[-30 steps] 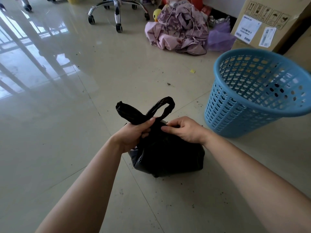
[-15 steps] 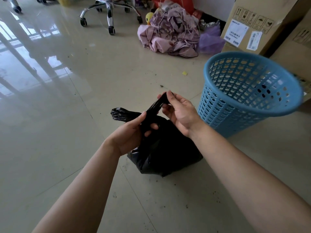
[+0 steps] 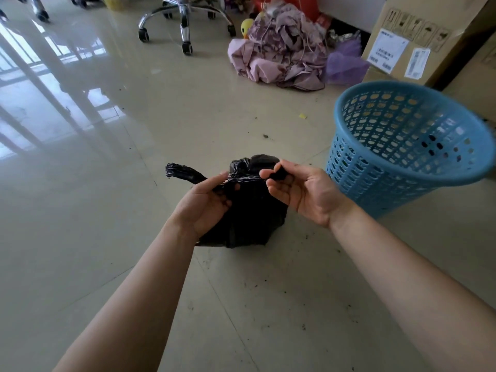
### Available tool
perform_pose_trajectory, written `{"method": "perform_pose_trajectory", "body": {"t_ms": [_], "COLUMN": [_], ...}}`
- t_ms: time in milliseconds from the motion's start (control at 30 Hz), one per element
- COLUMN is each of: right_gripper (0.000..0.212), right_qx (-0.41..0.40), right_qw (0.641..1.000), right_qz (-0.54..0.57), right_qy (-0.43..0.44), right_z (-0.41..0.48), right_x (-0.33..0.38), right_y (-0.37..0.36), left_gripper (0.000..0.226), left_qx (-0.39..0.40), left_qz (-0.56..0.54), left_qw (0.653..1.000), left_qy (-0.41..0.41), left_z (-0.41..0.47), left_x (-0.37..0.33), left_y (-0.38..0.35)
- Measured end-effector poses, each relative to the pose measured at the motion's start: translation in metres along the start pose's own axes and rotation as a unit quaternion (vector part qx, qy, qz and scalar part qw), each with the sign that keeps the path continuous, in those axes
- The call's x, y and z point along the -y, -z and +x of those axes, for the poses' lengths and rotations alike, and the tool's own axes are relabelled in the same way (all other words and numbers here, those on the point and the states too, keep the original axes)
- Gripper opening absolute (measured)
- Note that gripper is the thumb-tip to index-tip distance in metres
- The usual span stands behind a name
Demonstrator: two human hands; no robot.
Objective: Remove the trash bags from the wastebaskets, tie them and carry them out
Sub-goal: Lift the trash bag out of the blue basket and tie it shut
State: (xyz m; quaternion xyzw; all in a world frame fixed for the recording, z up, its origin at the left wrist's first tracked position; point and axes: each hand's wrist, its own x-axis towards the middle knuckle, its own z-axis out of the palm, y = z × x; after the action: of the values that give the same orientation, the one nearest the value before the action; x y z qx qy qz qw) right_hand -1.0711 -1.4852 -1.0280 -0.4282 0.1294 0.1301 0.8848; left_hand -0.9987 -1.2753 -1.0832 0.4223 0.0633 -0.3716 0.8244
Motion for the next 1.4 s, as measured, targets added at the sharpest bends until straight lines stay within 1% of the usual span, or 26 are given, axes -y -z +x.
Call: {"method": "perform_pose_trajectory", "body": {"t_ms": [133, 200, 233, 300, 367, 400, 433, 500, 533, 567, 600, 667, 700, 767, 833, 900, 967, 1000, 1033, 1067, 1133, 1200, 1267, 1300, 1333, 1400], "right_gripper": [0.023, 0.026, 0.029, 0.031, 0.018, 0.022, 0.035, 0.061, 0.070, 0.075, 0.074, 0.056, 0.045, 0.027, 0.020, 0.018, 0.018, 0.018, 0.019, 0.020, 0.021, 0.018, 0.013, 0.013, 0.013, 0.013], "right_qx": [0.000, 0.000, -0.017, -0.078, -0.140, -0.139, -0.112, -0.037, -0.006, 0.018, 0.036, 0.040, 0.026, -0.012, 0.000, 0.028, 0.045, 0.049, 0.052, 0.055, 0.057, 0.048, 0.029, 0.015, 0.004, -0.012], "right_qw": [0.999, 0.992, 0.978, 0.926, 0.864, 0.843, 0.834, 0.822, 0.796, 0.771, 0.760, 0.784, 0.786, 0.770, 0.803, 0.823, 0.824, 0.825, 0.824, 0.820, 0.815, 0.808, 0.801, 0.800, 0.802, 0.807], "right_qz": [-0.024, -0.122, -0.207, -0.367, -0.464, -0.492, -0.513, -0.555, -0.595, -0.630, -0.645, -0.619, -0.616, -0.635, -0.592, -0.565, -0.561, -0.559, -0.561, -0.567, -0.573, -0.582, -0.593, -0.593, -0.590, -0.581], "right_qy": [-0.021, -0.026, -0.019, 0.038, 0.135, 0.165, 0.170, 0.127, 0.109, 0.094, 0.072, 0.033, 0.039, 0.068, 0.071, 0.061, 0.060, 0.062, 0.063, 0.064, 0.066, 0.072, 0.081, 0.088, 0.095, 0.103], "right_z": [-0.001, -0.001, 0.001, 0.005, 0.007, 0.007, 0.007, 0.008, 0.010, 0.012, 0.013, 0.013, 0.013, 0.015, 0.016, 0.017, 0.017, 0.018, 0.018, 0.018, 0.018, 0.017, 0.016, 0.015, 0.015, 0.014], "right_x": [-0.003, 0.003, 0.005, 0.008, 0.010, 0.012, 0.014, 0.016, 0.015, 0.012, 0.010, 0.005, 0.003, -0.001, -0.008, -0.017, -0.022, -0.022, -0.020, -0.019, -0.019, -0.019, -0.020, -0.020, -0.020, -0.020], "right_y": [0.003, 0.007, 0.010, 0.016, 0.015, 0.013, 0.011, 0.010, 0.010, 0.011, 0.012, 0.012, 0.014, 0.019, 0.021, 0.019, 0.014, 0.012, 0.011, 0.011, 0.011, 0.010, 0.009, 0.009, 0.009, 0.010], "left_gripper": [0.035, 0.037, 0.034, 0.028, 0.042, 0.044, 0.045, 0.047, 0.048, 0.048, 0.049, 0.049, 0.049, 0.048, 0.044, 0.038, 0.033, 0.024, 0.014, 0.016, 0.022, 0.025, 0.024, 0.023, 0.024, 0.027], "left_qx": [-0.005, -0.011, -0.011, -0.009, -0.005, 0.006, 0.020, 0.051, 0.063, 0.071, 0.080, 0.070, 0.045, -0.042, -0.148, -0.223, -0.273, -0.292, -0.303, -0.306, -0.280, -0.267, -0.242, -0.221, -0.198, -0.155], "left_qz": [-0.007, 0.019, 0.044, 0.087, 0.120, 0.140, 0.160, 0.209, 0.241, 0.272, 0.297, 0.333, 0.348, 0.355, 0.336, 0.369, 0.446, 0.478, 0.495, 0.503, 0.498, 0.460, 0.300, 0.210, 0.138, 0.074], "left_qw": [0.999, 0.997, 0.996, 0.993, 0.990, 0.987, 0.984, 0.974, 0.966, 0.958, 0.949, 0.936, 0.929, 0.915, 0.897, 0.854, 0.793, 0.764, 0.748, 0.743, 0.763, 0.809, 0.902, 0.940, 0.962, 0.980], "left_qy": [-0.054, -0.074, -0.079, -0.081, -0.076, -0.074, -0.072, -0.065, -0.062, -0.061, -0.063, -0.088, -0.114, -0.186, -0.246, -0.292, -0.312, -0.320, -0.322, -0.320, -0.303, -0.248, -0.193, -0.156, -0.126, -0.099], "left_z": [0.000, -0.005, -0.007, -0.012, -0.016, -0.017, -0.017, -0.017, -0.017, -0.017, -0.017, -0.020, -0.021, -0.020, -0.016, -0.011, -0.011, -0.010, -0.011, -0.009, -0.006, -0.006, -0.007, -0.010, -0.012, -0.015], "left_x": [0.003, 0.002, 0.001, -0.003, -0.007, -0.008, -0.009, -0.011, -0.013, -0.015, -0.017, -0.020, -0.020, -0.018, -0.012, -0.003, 0.004, 0.008, 0.011, 0.015, 0.019, 0.017, 0.012, 0.009, 0.006, 0.001], "left_y": [0.001, -0.001, -0.001, -0.003, -0.007, -0.009, -0.010, -0.015, -0.018, -0.020, -0.022, -0.028, -0.030, -0.030, -0.029, -0.029, -0.031, -0.029, -0.027, -0.023, -0.016, -0.018, -0.023, -0.028, -0.032, -0.035]}}
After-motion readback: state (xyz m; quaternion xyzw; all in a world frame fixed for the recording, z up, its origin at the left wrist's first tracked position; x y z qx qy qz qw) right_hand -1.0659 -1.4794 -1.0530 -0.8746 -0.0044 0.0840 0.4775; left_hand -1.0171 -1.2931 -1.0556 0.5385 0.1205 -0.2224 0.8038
